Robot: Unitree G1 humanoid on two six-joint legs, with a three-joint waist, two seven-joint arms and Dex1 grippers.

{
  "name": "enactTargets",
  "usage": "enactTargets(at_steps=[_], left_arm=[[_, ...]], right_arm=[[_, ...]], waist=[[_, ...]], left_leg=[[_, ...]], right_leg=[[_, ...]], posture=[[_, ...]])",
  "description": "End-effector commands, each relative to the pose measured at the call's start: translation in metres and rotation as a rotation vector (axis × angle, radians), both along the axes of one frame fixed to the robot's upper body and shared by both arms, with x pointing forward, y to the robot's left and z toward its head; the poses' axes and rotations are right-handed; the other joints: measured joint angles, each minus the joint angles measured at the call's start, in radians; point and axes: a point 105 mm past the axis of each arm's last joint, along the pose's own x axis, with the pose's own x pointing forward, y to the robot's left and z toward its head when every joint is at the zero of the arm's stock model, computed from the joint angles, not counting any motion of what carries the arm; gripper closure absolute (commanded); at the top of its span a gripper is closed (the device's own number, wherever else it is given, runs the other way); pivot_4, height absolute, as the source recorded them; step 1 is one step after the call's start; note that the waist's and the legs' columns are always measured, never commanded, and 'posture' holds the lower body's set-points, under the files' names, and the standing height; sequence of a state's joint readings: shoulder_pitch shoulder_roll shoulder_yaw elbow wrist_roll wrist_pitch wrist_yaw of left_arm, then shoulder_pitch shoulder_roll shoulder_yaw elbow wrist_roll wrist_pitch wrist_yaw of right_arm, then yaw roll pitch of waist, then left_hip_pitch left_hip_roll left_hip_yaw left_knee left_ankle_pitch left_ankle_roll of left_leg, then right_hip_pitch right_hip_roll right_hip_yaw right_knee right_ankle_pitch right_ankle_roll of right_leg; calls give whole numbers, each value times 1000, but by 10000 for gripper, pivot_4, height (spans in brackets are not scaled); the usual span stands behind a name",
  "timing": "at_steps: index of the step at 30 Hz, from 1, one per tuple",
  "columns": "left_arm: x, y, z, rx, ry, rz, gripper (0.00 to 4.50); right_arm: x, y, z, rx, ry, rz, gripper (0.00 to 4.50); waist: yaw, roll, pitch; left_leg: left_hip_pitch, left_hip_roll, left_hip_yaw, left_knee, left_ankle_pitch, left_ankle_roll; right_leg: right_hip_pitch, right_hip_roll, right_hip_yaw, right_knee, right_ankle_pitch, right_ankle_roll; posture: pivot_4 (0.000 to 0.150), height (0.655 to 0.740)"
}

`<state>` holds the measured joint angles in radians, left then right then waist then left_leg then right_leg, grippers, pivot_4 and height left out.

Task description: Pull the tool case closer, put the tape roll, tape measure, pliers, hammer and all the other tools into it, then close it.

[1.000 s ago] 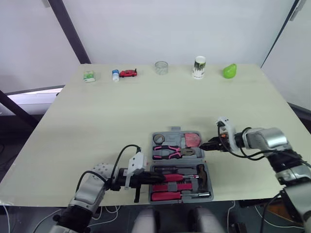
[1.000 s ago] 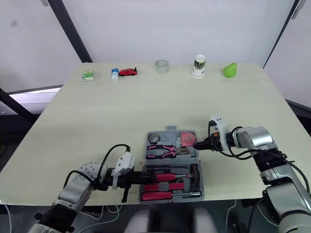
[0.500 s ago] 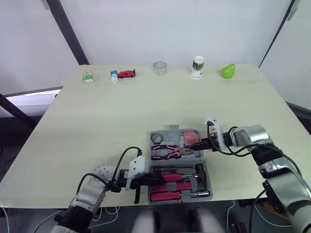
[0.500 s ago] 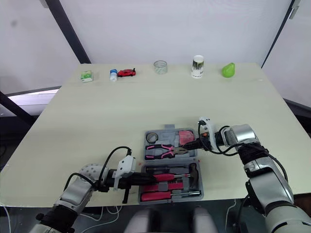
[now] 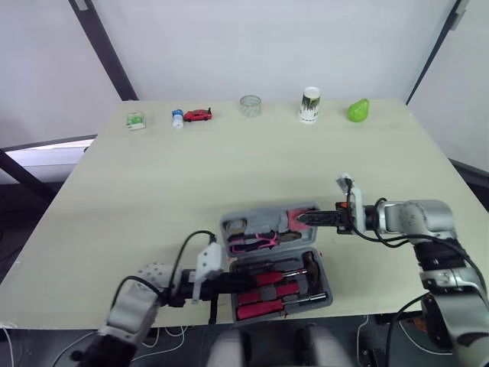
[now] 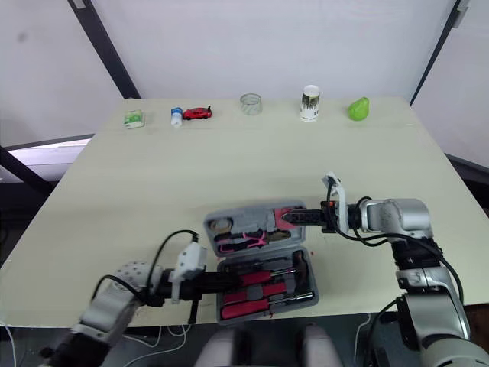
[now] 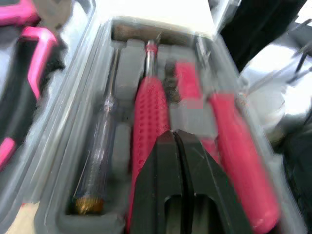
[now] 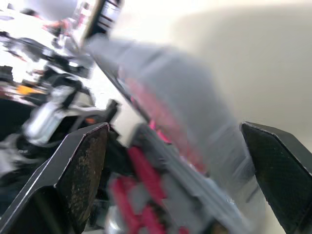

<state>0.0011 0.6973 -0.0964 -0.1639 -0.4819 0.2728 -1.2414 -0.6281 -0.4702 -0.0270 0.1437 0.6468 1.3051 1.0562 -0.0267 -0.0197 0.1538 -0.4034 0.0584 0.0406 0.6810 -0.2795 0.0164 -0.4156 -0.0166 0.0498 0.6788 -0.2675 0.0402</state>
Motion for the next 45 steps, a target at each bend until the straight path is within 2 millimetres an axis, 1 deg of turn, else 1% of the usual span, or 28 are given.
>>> enactTargets(at_steps=[1,2,3,4,6,8,10,13,16,18,22,25,27,30,31,32,34,35,37,38,40,41,42,43,44,45], left_arm=[[-7,30,35,-16,63,52,44537],[-11,40,36,8,95,67,44537],[-16,56,35,47,139,94,44537],[-21,73,32,90,177,131,44537],[-28,99,29,151,227,189,44537],[-25,110,28,151,228,264,44537],[-21,115,27,145,200,308,44537],[-10,105,31,75,164,348,44537],[-1,99,33,37,117,378,44537],[10,89,37,-33,67,414,44537],[27,74,43,-131,-9,494,44537],[41,63,48,-202,-70,563,44537],[47,52,52,-245,-81,562,44537],[51,35,52,-258,-84,519,44537],[50,28,50,-263,-66,476,44537],[50,24,47,-255,-52,439,39462],[50,26,41,-224,-40,409,34707],[50,30,39,-207,-42,413,30067],[47,44,33,-166,-29,429,24829],[45,50,29,-145,-24,437,23573],[36,73,19,-87,3,471,14953],[32,83,14,-64,17,488,13203],[27,93,11,-41,26,509,10153],[24,101,9,-24,33,527,4789],[21,112,6,2,35,558,1890],[17,123,2,33,39,591,674]], right_arm=[[-20,-1,32,75,-74,56,0],[-26,-2,35,80,-76,63,0],[-34,-4,39,86,-77,76,0],[-45,-5,41,89,-81,96,0],[-67,-5,44,99,-81,140,0],[-88,-4,38,73,-85,172,0],[-99,-4,33,62,-83,176,0],[-105,-3,26,9,-127,150,0],[-109,-2,24,-28,-187,138,0],[-106,1,29,-40,-336,96,0],[-91,2,45,30,-621,-56,0],[-84,4,53,79,-746,-129,0],[-79,5,52,62,-836,-126,0],[-63,4,47,25,-888,-130,0],[-56,1,38,-41,-911,-101,0],[-52,-5,31,-79,-912,-84,0],[-49,-19,19,-150,-904,-63,0],[-51,-27,14,-186,-904,-54,0],[-56,-49,5,-242,-882,-67,0],[-58,-58,2,-262,-875,-81,0],[-71,-89,-11,-338,-840,-110,0],[-79,-102,-15,-366,-821,-127,0],[-86,-113,-18,-389,-805,-143,0],[-91,-122,-20,-408,-796,-157,0],[-98,-133,-22,-431,-782,-181,0],[-105,-145,-23,-451,-770,-211,0]], waist=[[-3,2,1],[-9,2,1],[-13,2,1],[-15,2,1],[-15,2,1],[-10,2,1],[-4,2,2],[-3,1,2],[-7,-2,2],[-7,-2,2],[-9,-3,1],[-9,-3,1],[-9,-4,1],[-8,-4,1],[-8,-4,1],[-8,-4,1],[-8,-4,1],[-8,-4,1],[-5,-4,1],[3,-4,1],[6,-3,2],[8,-3,2],[11,-3,2],[11,-3,2],[13,-3,2],[14,-3,2]], left_leg=[[1,0,0,0,0,0],[1,-1,0,0,0,0],[1,-1,0,-1,0,0],[2,-1,1,-2,0,0],[3,-1,3,-5,0,0],[3,-2,3,-7,0,0],[3,-1,2,-8,0,0],[3,-2,4,-8,0,0],[4,-2,5,-7,0,0],[4,-3,5,-7,0,0],[4,-3,4,-7,0,0],[4,-3,4,-7,0,0],[4,-3,4,-7,0,0],[4,-4,4,-6,0,0],[5,-4,4,-6,0,0],[6,-4,4,-5,0,0],[6,-4,4,-5,0,0],[6,-4,4,-5,0,0],[6,-4,4,-5,0,0],[6,-4,4,-5,0,0],[6,-4,5,-5,0,0],[6,-4,5,-5,0,0],[6,-4,5,-5,0,0],[6,-4,6,-6,0,0],[6,-4,6,-6,0,0],[6,-3,6,-6,0,0]], right_leg=[[0,0,0,0,0,0],[0,-1,0,0,0,0],[0,-1,0,0,0,0],[1,-1,1,-1,0,0],[0,-1,2,-2,0,0],[0,-1,2,-3,-1,0],[0,-2,1,-4,-1,0],[0,-2,2,-4,-1,0],[0,-2,3,-5,-1,0],[0,-2,3,-4,-1,0],[0,-1,3,-4,0,0],[0,-1,3,-4,0,1],[1,-1,3,-3,0,1],[1,-1,3,-2,0,0],[2,-1,3,-2,0,0],[3,-1,3,-2,0,0],[3,-1,3,-2,0,0],[3,-1,4,-2,0,0],[3,-1,3,-2,0,0],[3,-1,3,-2,0,0],[3,0,3,-3,-1,0],[3,0,3,-3,-1,0],[3,-1,3,-3,-1,0],[3,-1,3,-4,-1,0],[3,-1,3,-5,-1,0],[3,-1,3,-4,-1,0]], posture=[[1500,7400],[1500,7400],[1500,7400],[1500,7400],[1500,7400],[1500,7400],[1500,7400],[1500,7400],[1500,7400],[1500,7400],[1500,7400],[1500,7400],[1500,7400],[1500,7400],[1500,7400],[1500,7400],[1500,7400],[1500,7400],[1500,7400],[1500,7400],[1500,7400],[1500,7400],[1500,7400],[1500,7400],[1500,7400],[1500,7400]])
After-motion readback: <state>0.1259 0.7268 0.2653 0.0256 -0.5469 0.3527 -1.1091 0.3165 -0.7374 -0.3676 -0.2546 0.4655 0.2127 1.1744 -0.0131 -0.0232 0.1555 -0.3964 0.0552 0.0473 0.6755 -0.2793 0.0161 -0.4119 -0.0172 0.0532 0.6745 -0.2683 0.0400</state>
